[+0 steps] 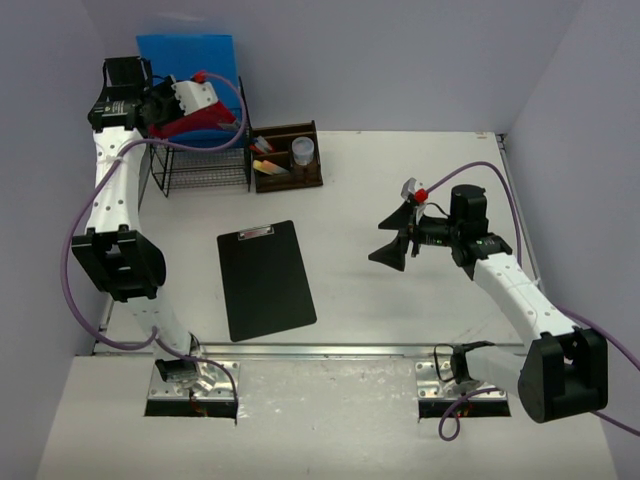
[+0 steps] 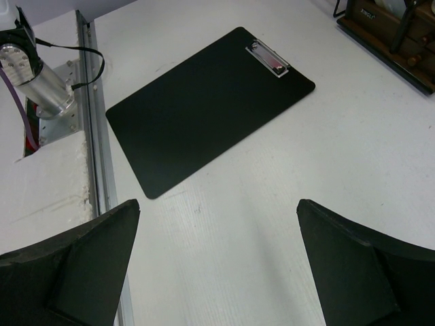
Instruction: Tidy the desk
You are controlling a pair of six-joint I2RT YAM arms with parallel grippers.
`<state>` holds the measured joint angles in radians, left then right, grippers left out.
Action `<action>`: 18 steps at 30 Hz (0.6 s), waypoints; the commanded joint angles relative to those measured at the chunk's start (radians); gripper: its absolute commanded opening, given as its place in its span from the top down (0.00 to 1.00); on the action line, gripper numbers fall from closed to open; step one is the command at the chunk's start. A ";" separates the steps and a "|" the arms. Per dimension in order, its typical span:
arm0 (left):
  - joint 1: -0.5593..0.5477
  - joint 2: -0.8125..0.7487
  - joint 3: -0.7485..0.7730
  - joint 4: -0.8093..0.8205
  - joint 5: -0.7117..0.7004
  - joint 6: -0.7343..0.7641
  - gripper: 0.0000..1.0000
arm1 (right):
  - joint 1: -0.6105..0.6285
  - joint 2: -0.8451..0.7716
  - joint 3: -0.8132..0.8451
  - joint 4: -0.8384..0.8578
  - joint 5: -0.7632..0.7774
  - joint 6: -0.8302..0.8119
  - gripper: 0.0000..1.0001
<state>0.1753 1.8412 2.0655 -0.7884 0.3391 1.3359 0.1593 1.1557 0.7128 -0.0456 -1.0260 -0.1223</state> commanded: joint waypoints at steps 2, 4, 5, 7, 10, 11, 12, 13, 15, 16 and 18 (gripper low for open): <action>-0.013 -0.012 0.087 0.091 0.092 -0.021 0.98 | -0.004 -0.005 0.035 0.039 -0.021 0.001 0.01; -0.013 -0.002 0.109 0.047 0.087 0.008 1.00 | -0.004 -0.005 0.038 0.029 -0.022 -0.008 0.01; -0.013 0.001 0.116 0.024 0.084 0.011 0.97 | -0.004 -0.004 0.040 0.026 -0.022 -0.009 0.01; -0.012 0.004 0.121 -0.010 0.069 0.022 0.92 | -0.006 -0.004 0.039 0.026 -0.022 -0.011 0.01; -0.011 0.000 0.110 -0.047 0.035 0.041 0.85 | -0.005 -0.002 0.039 0.037 -0.023 -0.004 0.01; -0.008 -0.004 0.103 -0.061 0.022 0.047 0.85 | -0.005 -0.002 0.039 0.039 -0.024 -0.002 0.01; -0.005 -0.010 0.093 -0.078 0.011 0.052 0.89 | -0.006 -0.002 0.040 0.039 -0.025 -0.004 0.01; -0.004 -0.018 0.087 -0.092 -0.002 0.071 0.91 | -0.006 -0.002 0.042 0.039 -0.026 -0.002 0.01; -0.003 -0.028 0.076 -0.110 -0.017 0.099 0.98 | -0.005 -0.001 0.043 0.039 -0.026 -0.004 0.01; -0.003 -0.032 0.078 -0.126 -0.027 0.122 1.00 | -0.006 0.000 0.044 0.039 -0.024 -0.001 0.01; -0.003 -0.031 0.105 -0.150 -0.043 0.157 1.00 | -0.005 0.001 0.042 0.045 -0.026 0.011 0.01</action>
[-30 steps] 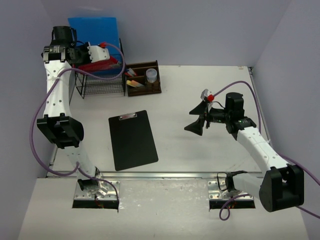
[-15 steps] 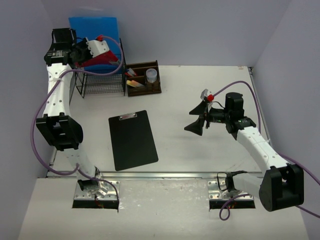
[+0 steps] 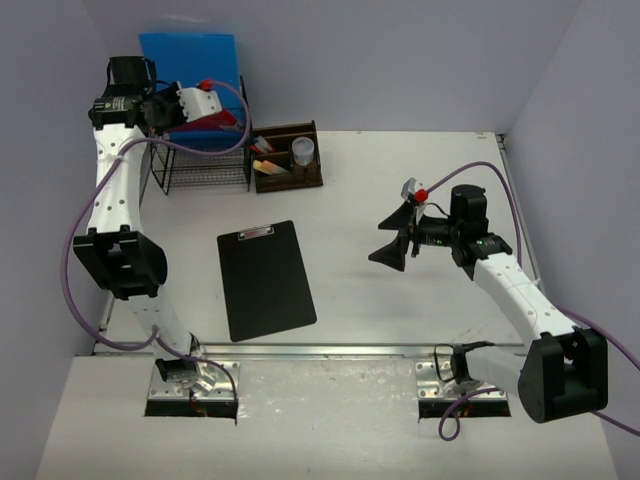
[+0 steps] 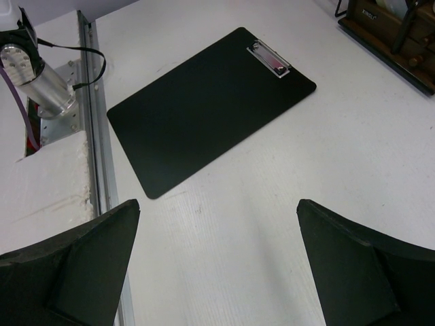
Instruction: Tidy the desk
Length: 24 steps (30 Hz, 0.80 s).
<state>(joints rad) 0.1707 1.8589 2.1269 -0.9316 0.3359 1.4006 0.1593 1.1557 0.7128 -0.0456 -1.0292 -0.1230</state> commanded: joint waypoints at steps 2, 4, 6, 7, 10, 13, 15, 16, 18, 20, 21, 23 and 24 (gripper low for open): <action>0.003 -0.032 0.091 -0.059 -0.057 0.116 1.00 | -0.004 -0.001 0.039 0.071 -0.023 0.022 0.01; 0.001 -0.019 0.159 -0.093 -0.068 0.137 1.00 | -0.004 -0.003 0.037 0.075 -0.023 0.023 0.01; 0.001 -0.020 0.171 -0.109 -0.082 0.163 1.00 | -0.004 -0.004 0.036 0.074 -0.025 0.024 0.01; 0.001 -0.022 0.174 -0.115 -0.089 0.178 1.00 | -0.004 -0.005 0.036 0.073 -0.026 0.025 0.01; 0.000 -0.027 0.175 -0.123 -0.100 0.203 1.00 | -0.004 -0.008 0.034 0.078 -0.028 0.026 0.01; -0.005 -0.024 0.177 -0.138 -0.105 0.233 1.00 | -0.004 -0.009 0.029 0.085 -0.029 0.029 0.01; -0.008 -0.018 0.176 -0.166 -0.123 0.251 1.00 | -0.004 -0.008 0.028 0.087 -0.031 0.029 0.01; -0.010 -0.015 0.176 -0.177 -0.129 0.256 1.00 | -0.004 -0.008 0.028 0.087 -0.031 0.029 0.01; -0.014 -0.006 0.174 -0.204 -0.139 0.280 1.00 | -0.005 -0.008 0.028 0.084 -0.029 0.029 0.01; -0.018 0.002 0.172 -0.234 -0.148 0.299 1.00 | -0.004 -0.008 0.028 0.082 -0.031 0.029 0.01; -0.021 0.009 0.168 -0.246 -0.164 0.312 1.00 | -0.004 -0.007 0.029 0.079 -0.032 0.027 0.01; -0.028 0.017 0.163 -0.255 -0.184 0.320 1.00 | -0.006 -0.005 0.030 0.078 -0.031 0.025 0.01; -0.034 0.022 0.158 -0.260 -0.201 0.323 1.00 | -0.005 -0.005 0.029 0.078 -0.031 0.025 0.01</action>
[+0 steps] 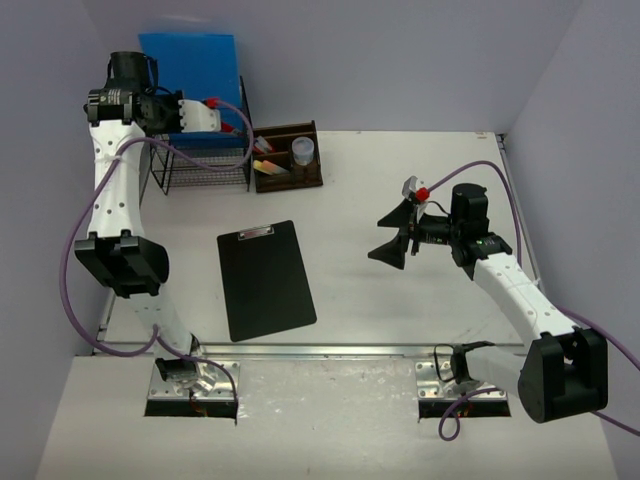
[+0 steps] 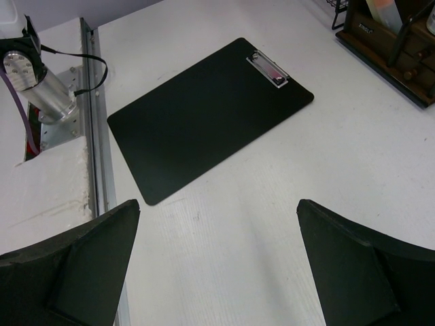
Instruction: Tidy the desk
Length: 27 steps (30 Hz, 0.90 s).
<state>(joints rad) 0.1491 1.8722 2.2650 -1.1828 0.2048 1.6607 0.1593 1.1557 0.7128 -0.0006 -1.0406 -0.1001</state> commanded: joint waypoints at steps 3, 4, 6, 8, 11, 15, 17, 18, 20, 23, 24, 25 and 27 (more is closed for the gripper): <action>-0.032 0.027 -0.009 0.001 -0.168 0.071 1.00 | -0.006 -0.003 0.028 0.034 -0.016 0.005 0.01; -0.040 0.039 -0.011 0.009 -0.191 0.066 1.00 | -0.005 -0.002 0.029 0.034 -0.016 0.006 0.01; -0.054 0.055 0.000 0.033 -0.210 0.053 1.00 | -0.004 0.000 0.030 0.036 -0.018 0.007 0.01; -0.066 0.069 0.007 0.061 -0.242 0.042 1.00 | -0.004 0.004 0.031 0.039 -0.019 0.010 0.01; -0.080 0.085 0.002 0.178 -0.247 0.000 0.95 | -0.004 0.007 0.031 0.041 -0.019 0.013 0.01; -0.086 0.084 -0.021 0.347 -0.229 -0.084 0.63 | -0.005 0.002 0.033 0.031 -0.021 0.011 0.01; -0.089 0.070 -0.037 0.445 -0.212 -0.125 0.40 | -0.005 0.001 0.033 0.023 -0.025 0.009 0.01; -0.089 0.061 -0.050 0.484 -0.205 -0.152 0.32 | -0.004 0.002 0.033 0.021 -0.025 0.007 0.01; -0.089 0.029 -0.083 0.567 -0.167 -0.178 0.25 | -0.004 0.002 0.033 0.024 -0.025 0.008 0.01; -0.088 0.012 -0.101 0.579 -0.136 -0.188 0.22 | -0.004 0.004 0.034 0.028 -0.024 0.009 0.01; -0.084 0.013 -0.095 0.558 -0.132 -0.182 0.23 | -0.004 0.004 0.035 0.028 -0.025 0.010 0.01; -0.079 0.015 -0.086 0.528 -0.125 -0.180 0.25 | -0.004 0.004 0.036 0.028 -0.025 0.010 0.01; -0.061 0.029 -0.046 0.471 -0.095 -0.198 0.26 | -0.005 0.003 0.037 0.028 -0.026 0.010 0.01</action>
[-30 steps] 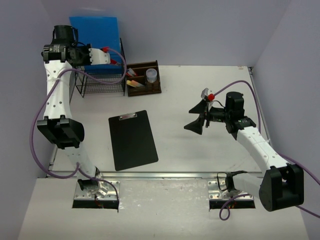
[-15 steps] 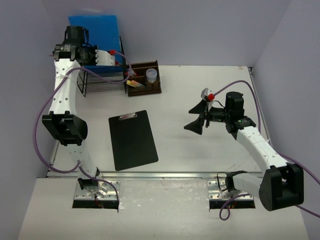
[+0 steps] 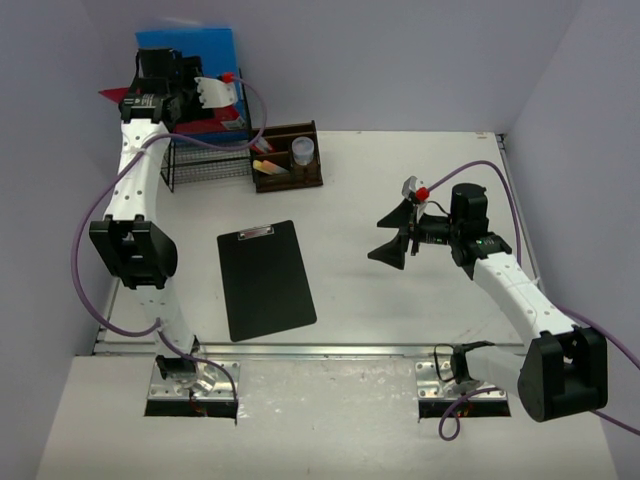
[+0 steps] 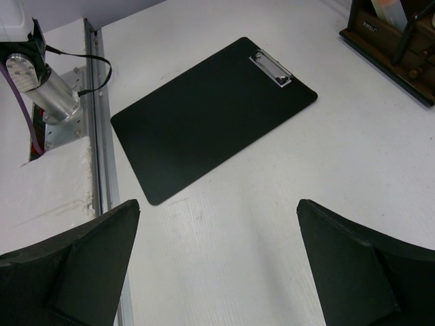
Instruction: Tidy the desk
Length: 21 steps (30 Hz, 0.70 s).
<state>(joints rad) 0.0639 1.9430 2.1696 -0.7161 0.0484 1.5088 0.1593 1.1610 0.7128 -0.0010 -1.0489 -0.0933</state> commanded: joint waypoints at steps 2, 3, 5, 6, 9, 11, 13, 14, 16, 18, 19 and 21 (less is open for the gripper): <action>0.058 -0.013 0.131 -0.080 0.112 -0.099 0.28 | -0.004 -0.001 0.039 0.027 -0.020 0.001 0.01; 0.078 0.000 0.164 -0.116 0.138 -0.123 0.29 | -0.004 0.000 0.039 0.027 -0.022 0.001 0.01; 0.116 0.005 0.183 -0.165 0.176 -0.146 0.30 | -0.004 0.002 0.039 0.028 -0.022 0.001 0.01; 0.136 -0.004 0.168 -0.182 0.213 -0.151 0.31 | -0.004 0.003 0.041 0.029 -0.021 0.001 0.01; 0.209 -0.042 0.099 -0.204 0.299 -0.157 0.34 | -0.004 0.011 0.050 0.031 -0.017 0.006 0.01; 0.241 -0.053 0.084 -0.233 0.352 -0.153 0.37 | -0.004 0.017 0.056 0.032 -0.017 0.013 0.01; 0.280 -0.041 0.088 -0.276 0.414 -0.131 0.42 | -0.004 0.029 0.070 0.032 -0.016 0.023 0.01; 0.297 -0.035 0.090 -0.290 0.427 -0.120 0.44 | -0.004 0.034 0.076 0.033 -0.016 0.028 0.01; 0.314 -0.020 0.098 -0.312 0.455 -0.106 0.48 | -0.004 0.042 0.089 0.033 -0.016 0.035 0.01; 0.327 0.001 0.106 -0.326 0.490 -0.086 0.64 | -0.004 0.047 0.100 0.027 -0.014 0.042 0.01; 0.333 0.006 0.108 -0.328 0.499 -0.082 0.69 | -0.004 0.049 0.103 0.026 -0.016 0.043 0.01; 0.339 0.015 0.107 -0.327 0.520 -0.066 0.79 | -0.004 0.051 0.108 0.015 -0.014 0.040 0.01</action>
<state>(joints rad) 0.3961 1.9416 2.2551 -1.0148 0.4420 1.3990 0.1593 1.2096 0.7675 -0.0013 -1.0512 -0.0664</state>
